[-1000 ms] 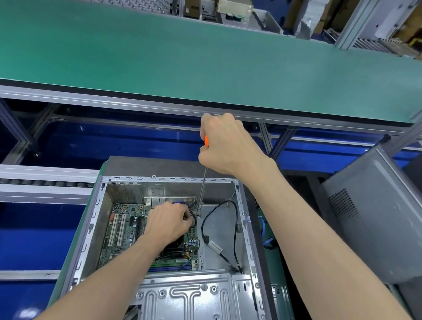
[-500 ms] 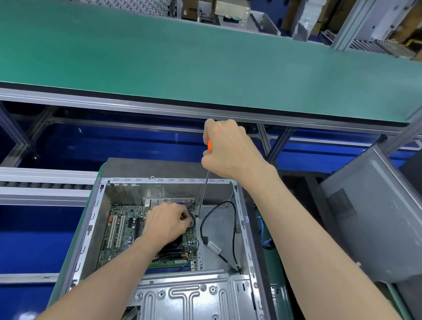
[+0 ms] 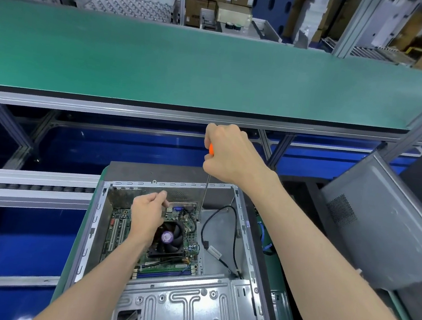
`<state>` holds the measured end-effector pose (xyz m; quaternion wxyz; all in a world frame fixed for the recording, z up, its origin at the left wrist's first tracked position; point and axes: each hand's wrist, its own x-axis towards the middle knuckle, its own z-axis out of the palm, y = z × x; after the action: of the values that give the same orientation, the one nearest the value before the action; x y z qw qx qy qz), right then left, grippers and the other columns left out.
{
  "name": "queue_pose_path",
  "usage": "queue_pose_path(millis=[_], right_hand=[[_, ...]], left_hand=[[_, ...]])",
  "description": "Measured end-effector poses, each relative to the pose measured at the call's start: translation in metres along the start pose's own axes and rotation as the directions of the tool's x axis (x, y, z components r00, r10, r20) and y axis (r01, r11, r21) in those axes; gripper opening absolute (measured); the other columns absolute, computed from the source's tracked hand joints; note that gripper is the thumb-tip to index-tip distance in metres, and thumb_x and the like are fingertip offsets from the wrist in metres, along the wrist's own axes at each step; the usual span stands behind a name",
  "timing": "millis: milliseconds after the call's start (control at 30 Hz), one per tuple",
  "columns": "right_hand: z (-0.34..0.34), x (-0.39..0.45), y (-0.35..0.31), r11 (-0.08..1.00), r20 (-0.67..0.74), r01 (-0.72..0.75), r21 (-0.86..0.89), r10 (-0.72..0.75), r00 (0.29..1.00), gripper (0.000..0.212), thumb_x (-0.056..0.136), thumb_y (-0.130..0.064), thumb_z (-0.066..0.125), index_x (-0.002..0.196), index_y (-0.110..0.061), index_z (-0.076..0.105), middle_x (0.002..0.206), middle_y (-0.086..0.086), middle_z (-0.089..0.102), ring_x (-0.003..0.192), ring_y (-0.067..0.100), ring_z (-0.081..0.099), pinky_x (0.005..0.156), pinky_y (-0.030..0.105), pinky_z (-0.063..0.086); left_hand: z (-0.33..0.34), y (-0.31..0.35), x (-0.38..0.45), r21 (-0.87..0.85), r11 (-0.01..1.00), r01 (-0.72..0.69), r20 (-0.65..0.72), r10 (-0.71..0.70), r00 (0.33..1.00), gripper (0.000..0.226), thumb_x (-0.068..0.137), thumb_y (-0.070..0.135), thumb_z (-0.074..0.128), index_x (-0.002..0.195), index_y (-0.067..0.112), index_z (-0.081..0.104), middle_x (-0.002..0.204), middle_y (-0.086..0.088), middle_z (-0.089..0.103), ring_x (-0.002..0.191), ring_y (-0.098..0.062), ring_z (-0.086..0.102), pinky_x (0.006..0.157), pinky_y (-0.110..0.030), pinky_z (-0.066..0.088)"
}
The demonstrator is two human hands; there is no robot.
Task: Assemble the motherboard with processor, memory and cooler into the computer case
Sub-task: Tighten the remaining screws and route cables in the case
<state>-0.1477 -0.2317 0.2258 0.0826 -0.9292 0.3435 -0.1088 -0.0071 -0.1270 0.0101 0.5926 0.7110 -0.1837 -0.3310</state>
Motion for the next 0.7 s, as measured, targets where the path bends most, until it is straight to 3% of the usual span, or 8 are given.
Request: queue_pose_path(millis=[233,433,500,567,633,700], right_hand=[[0.002,-0.001,-0.001,1.0,-0.007,-0.005,0.008,0.005,1.0,0.019,0.073,-0.009,0.058,0.091,-0.009,0.053,0.084,0.007,0.056,0.077,0.029,0.053,0.065,0.038,0.051],[-0.001,-0.004,-0.005,1.0,-0.003,-0.001,-0.012,0.001,1.0,0.021,0.073,-0.01,0.058,0.093,-0.009,0.053,0.086,0.007,0.056,0.078,0.03,0.054,0.063,0.036,0.048],[-0.007,-0.006,-0.006,1.0,-0.028,-0.008,-0.011,0.007,1.0,0.022,0.072,-0.01,0.058,0.093,-0.008,0.055,0.083,0.007,0.056,0.077,0.031,0.054,0.056,0.032,0.041],[-0.017,-0.008,-0.007,1.0,-0.066,-0.009,-0.022,0.007,0.998,0.023,0.07,-0.01,0.057,0.092,-0.009,0.056,0.08,0.006,0.054,0.075,0.031,0.053,0.053,0.03,0.034],[-0.03,-0.009,-0.01,1.0,-0.12,-0.009,-0.029,0.005,0.993,0.024,0.067,-0.011,0.055,0.091,-0.009,0.057,0.078,0.005,0.054,0.073,0.032,0.053,0.055,0.031,0.037],[-0.042,-0.01,-0.014,1.0,-0.168,0.0,-0.015,-0.003,0.986,0.025,0.064,-0.012,0.052,0.088,-0.009,0.057,0.076,0.005,0.056,0.073,0.033,0.053,0.057,0.033,0.044]], left_hand=[[-0.006,0.007,-0.012,-0.393,0.889,0.233,0.176,-0.175,0.969,0.042,0.102,0.022,0.051,0.061,0.011,0.051,0.048,0.005,0.022,0.04,-0.009,0.013,0.036,-0.022,0.013],[-0.009,0.009,-0.014,-0.515,0.792,0.33,0.247,-0.231,0.941,0.037,0.105,0.024,0.044,0.071,0.011,0.05,0.049,0.007,0.026,0.039,-0.007,0.017,0.037,-0.022,0.013],[-0.009,0.009,-0.013,-0.503,0.79,0.351,0.254,-0.254,0.933,0.036,0.106,0.025,0.043,0.074,0.01,0.051,0.053,0.006,0.03,0.041,-0.008,0.022,0.038,-0.022,0.019],[-0.008,0.008,-0.014,-0.456,0.817,0.354,0.257,-0.26,0.931,0.033,0.105,0.024,0.044,0.078,0.009,0.056,0.057,0.001,0.041,0.044,-0.01,0.035,0.042,-0.022,0.034],[-0.007,0.008,-0.015,-0.414,0.837,0.358,0.272,-0.261,0.926,0.031,0.105,0.023,0.046,0.084,0.007,0.062,0.063,-0.004,0.056,0.051,-0.015,0.056,0.054,-0.027,0.051],[-0.005,0.008,-0.014,-0.424,0.822,0.381,0.307,-0.266,0.914,0.03,0.105,0.019,0.045,0.092,0.0,0.065,0.073,-0.013,0.067,0.067,-0.025,0.07,0.067,-0.036,0.059]])
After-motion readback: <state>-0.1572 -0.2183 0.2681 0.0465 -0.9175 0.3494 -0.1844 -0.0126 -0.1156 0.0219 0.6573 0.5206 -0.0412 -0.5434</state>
